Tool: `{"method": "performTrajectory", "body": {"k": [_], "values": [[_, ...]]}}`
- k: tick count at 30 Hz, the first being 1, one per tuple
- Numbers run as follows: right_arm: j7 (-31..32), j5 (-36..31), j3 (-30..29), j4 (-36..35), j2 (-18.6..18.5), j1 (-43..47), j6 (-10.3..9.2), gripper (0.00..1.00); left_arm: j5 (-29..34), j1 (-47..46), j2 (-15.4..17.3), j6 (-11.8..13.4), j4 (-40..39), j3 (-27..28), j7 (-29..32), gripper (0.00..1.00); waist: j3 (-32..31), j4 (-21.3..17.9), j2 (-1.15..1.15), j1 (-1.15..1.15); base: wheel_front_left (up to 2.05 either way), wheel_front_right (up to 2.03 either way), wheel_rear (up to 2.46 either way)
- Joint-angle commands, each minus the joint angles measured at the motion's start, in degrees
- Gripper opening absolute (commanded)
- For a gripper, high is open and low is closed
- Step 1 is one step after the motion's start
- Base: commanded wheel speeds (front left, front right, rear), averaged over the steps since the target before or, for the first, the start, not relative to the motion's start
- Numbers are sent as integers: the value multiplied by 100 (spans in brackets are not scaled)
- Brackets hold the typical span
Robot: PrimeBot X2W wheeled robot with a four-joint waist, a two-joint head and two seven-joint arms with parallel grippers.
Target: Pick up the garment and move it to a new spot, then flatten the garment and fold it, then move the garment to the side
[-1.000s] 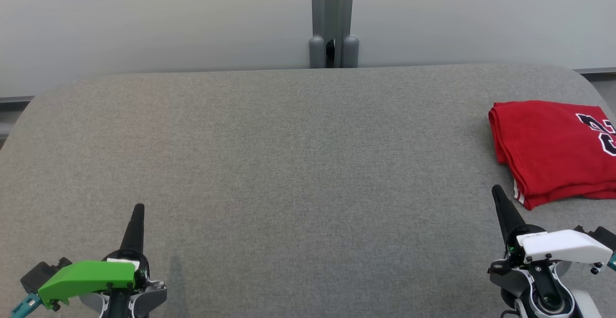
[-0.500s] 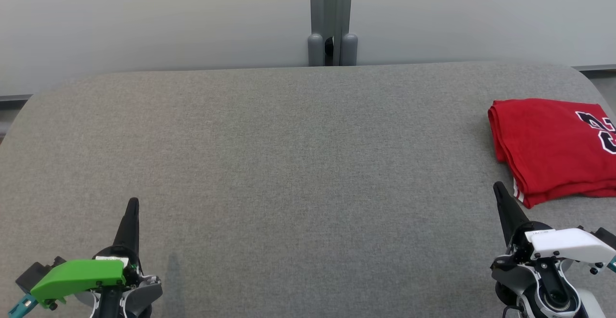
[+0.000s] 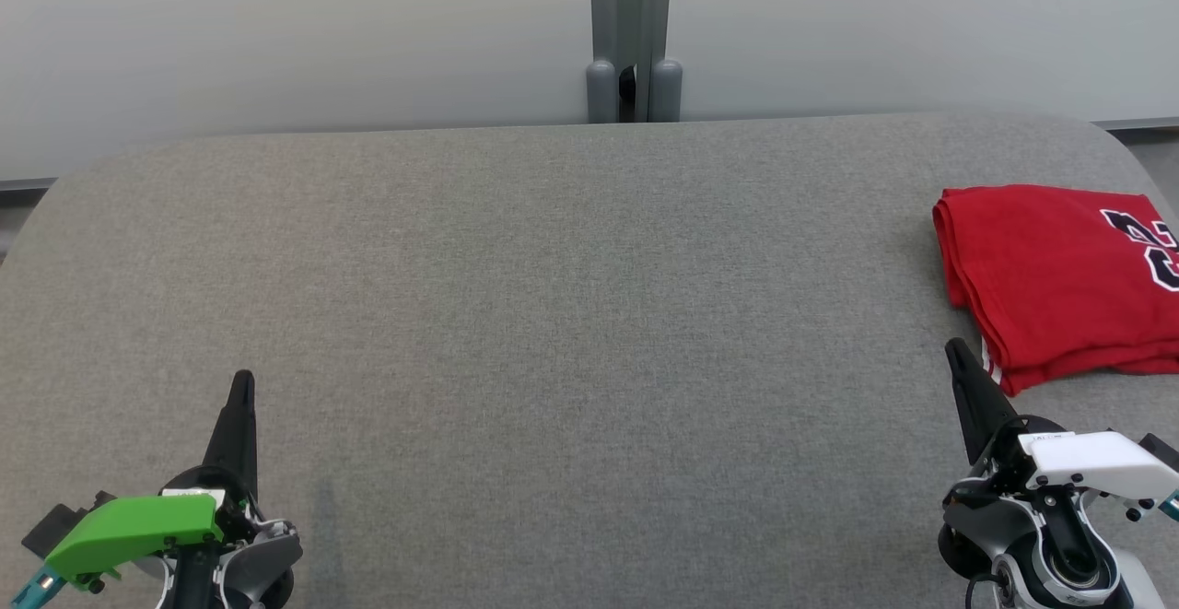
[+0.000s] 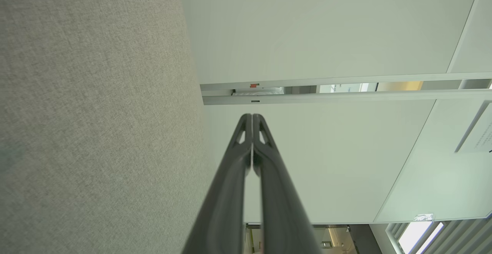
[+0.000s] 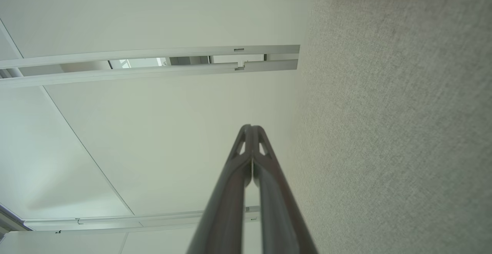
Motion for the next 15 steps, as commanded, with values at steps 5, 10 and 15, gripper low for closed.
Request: {"method": "performTrajectory", "body": {"k": [5,10,15], "values": [[21,50,-14,-27,-25,-38,2,0,-26,-74,-9,-38,-15,25,25,0,1,0,0,0,0,0,0],[21,50,-13,-27,-25,-37,2,0,-26,-74,-8,-38,-15,26,26,0,1,0,0,0,0,0,0],[21,50,-13,-27,-25,-37,2,0,-25,-74,-9,-38,-16,27,25,0,1,0,0,0,0,0,0]]}}
